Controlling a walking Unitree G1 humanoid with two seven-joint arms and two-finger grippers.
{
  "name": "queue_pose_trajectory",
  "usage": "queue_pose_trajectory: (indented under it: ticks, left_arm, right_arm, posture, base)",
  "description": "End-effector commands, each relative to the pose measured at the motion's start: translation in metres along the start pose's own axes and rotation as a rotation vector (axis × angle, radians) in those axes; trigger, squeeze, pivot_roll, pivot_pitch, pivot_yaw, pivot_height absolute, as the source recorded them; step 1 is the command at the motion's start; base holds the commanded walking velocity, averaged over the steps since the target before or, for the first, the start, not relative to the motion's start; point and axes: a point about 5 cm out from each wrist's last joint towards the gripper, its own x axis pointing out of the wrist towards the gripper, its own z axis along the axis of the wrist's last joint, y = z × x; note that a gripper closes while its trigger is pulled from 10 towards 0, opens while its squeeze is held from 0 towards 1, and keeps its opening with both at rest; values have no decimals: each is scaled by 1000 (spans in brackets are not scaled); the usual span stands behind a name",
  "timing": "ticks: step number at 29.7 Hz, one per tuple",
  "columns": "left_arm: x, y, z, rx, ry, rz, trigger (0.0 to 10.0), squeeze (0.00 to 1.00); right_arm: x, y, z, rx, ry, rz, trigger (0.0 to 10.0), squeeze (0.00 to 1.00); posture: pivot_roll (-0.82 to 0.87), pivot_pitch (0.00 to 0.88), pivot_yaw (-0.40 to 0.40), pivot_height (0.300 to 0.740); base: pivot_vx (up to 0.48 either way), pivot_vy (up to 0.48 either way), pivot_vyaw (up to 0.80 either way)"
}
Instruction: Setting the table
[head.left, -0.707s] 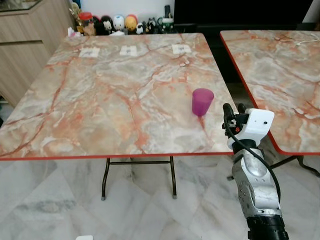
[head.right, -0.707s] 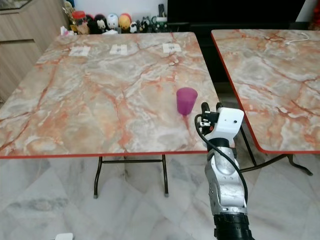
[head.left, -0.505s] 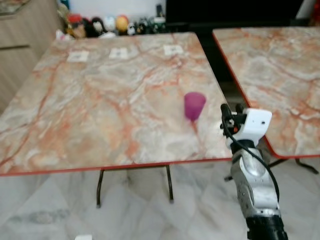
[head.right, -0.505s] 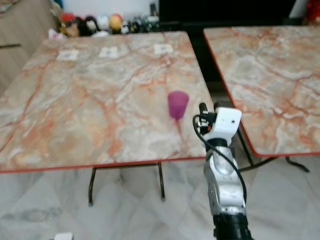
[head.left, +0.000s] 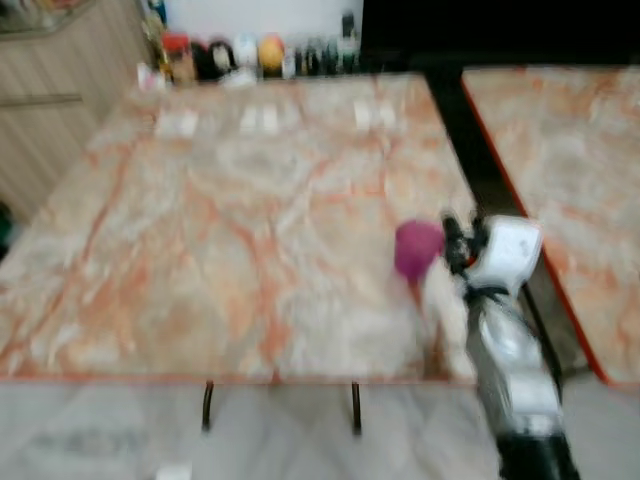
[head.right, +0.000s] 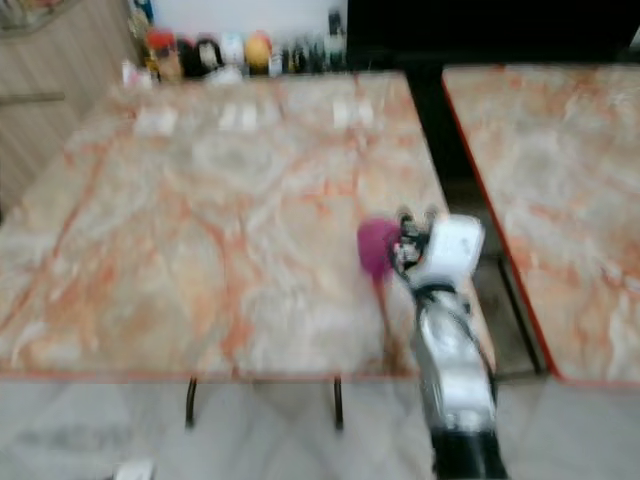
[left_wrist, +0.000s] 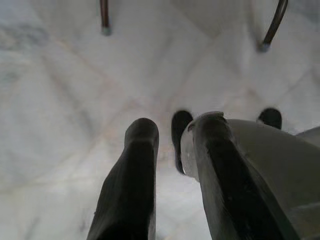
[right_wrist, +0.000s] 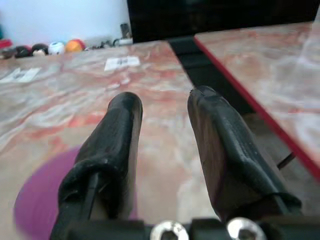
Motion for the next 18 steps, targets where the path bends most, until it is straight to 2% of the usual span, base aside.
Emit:
queue_pose_trajectory:
  ticks: [1,4,5,6,7,9,10,11,12,13,15,18]
  left_arm:
    - [-4,8,-10,1,29,24,10000,0]
    - [-4,9,-10,4,31,24,10000,0]
    - [-4,9,-10,5,31,23,10000,0]
    - [-4,9,-10,5,32,22,10000,0]
    - [-4,9,-10,6,32,21,10000,0]
    - [-4,9,-10,7,33,20,10000,0]
    - [-4,8,-9,8,33,19,10000,0]
    - [-4,8,-9,8,33,19,10000,0]
    - [-4,8,-9,7,33,18,10000,0]
    - [-4,8,-9,7,33,18,10000,0]
    - [-4,8,-9,7,33,18,10000,0]
    - [-4,9,-10,7,36,18,10000,0]
  right_arm:
    - [-1,8,2,21,2,17,10000,0]
    - [-3,8,4,54,30,-5,10000,0]
    - [-3,7,5,64,31,-16,10000,498]
    - [-3,7,7,69,30,-23,10000,498]
    - [-3,5,7,67,50,-41,10000,1000]
    - [-3,4,7,64,65,-54,10000,1000]
    - [0,-3,8,119,96,-121,10000,1000]
    - [0,-3,8,119,96,-121,10000,1000]
    - [1,-6,10,164,111,-156,10000,384]
    - [1,-6,11,169,123,-159,10000,0]
    - [1,-6,11,169,141,-164,10000,0]
    - [2,-6,15,222,191,-165,10000,0]
  posture:
    - [-69,113,20,740]
    - [-73,115,22,740]
    - [-75,114,22,740]
    - [-75,114,22,740]
    - [-77,115,24,740]
    - [-77,115,24,740]
    - [-74,114,22,740]
    - [-74,114,22,740]
    - [-73,113,22,740]
    - [-74,114,22,740]
    - [-74,114,23,740]
    - [-77,116,24,740]
  base:
    - [0,0,0]
    - [0,0,0]
    - [0,0,0]
    - [0,0,0]
    - [0,0,0]
    - [0,0,0]
    - [0,0,0]
    - [0,0,0]
    - [0,0,0]
    - [0,0,0]
    - [0,0,0]
    - [0,0,0]
